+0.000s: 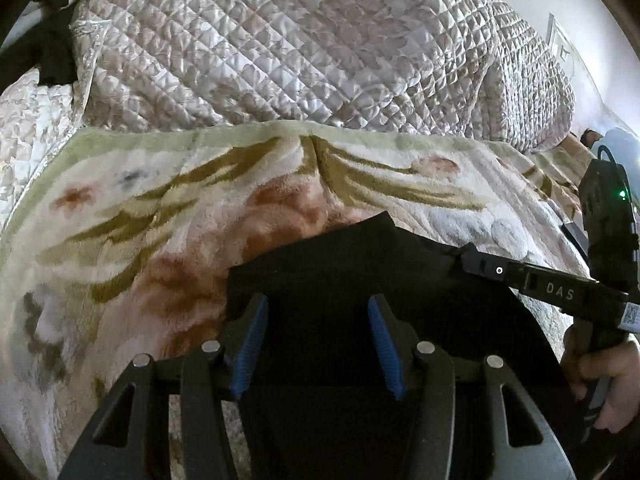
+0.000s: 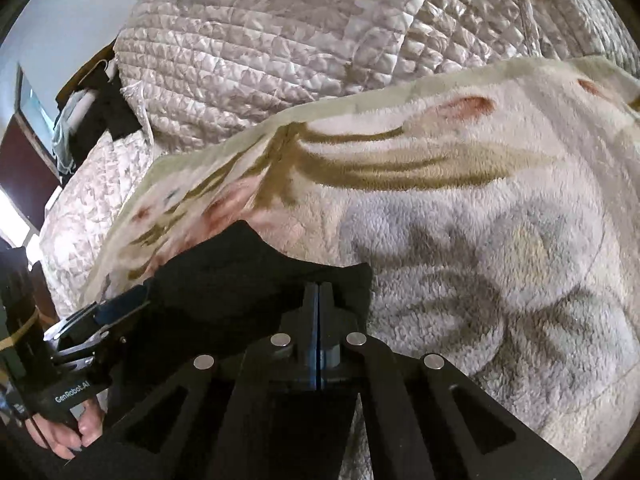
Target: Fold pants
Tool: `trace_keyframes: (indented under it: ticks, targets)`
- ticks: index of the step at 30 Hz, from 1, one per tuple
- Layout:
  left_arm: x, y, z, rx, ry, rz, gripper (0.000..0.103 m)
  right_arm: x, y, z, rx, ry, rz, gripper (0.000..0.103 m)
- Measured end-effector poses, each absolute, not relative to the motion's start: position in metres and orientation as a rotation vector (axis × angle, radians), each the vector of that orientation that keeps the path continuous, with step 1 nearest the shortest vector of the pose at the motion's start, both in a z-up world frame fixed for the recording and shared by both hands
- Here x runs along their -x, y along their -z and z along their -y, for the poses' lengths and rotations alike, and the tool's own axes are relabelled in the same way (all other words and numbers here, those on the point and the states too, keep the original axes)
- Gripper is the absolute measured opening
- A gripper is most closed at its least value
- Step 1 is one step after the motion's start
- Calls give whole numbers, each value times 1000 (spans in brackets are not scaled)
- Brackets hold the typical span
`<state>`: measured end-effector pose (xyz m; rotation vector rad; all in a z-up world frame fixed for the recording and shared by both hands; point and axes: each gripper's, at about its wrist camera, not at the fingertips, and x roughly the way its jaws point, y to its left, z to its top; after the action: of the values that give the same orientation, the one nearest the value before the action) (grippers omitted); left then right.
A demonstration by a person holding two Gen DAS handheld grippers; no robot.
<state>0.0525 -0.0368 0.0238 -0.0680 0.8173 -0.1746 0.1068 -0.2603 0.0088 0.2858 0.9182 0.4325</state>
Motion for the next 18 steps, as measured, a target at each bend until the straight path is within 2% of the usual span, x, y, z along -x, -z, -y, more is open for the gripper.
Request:
trace_keyframes:
  ticks: [6, 13, 18]
  targets:
    - [-53, -28, 31, 108, 159, -822, 55, -101, -14, 269, -361, -445, -913, 1]
    - [-22, -49, 35, 85, 121, -816, 54, -42, -52, 248, -142, -449, -823, 1]
    - [11, -58, 37, 80, 117, -804, 54, -1, -59, 240, -51, -459, -794, 4]
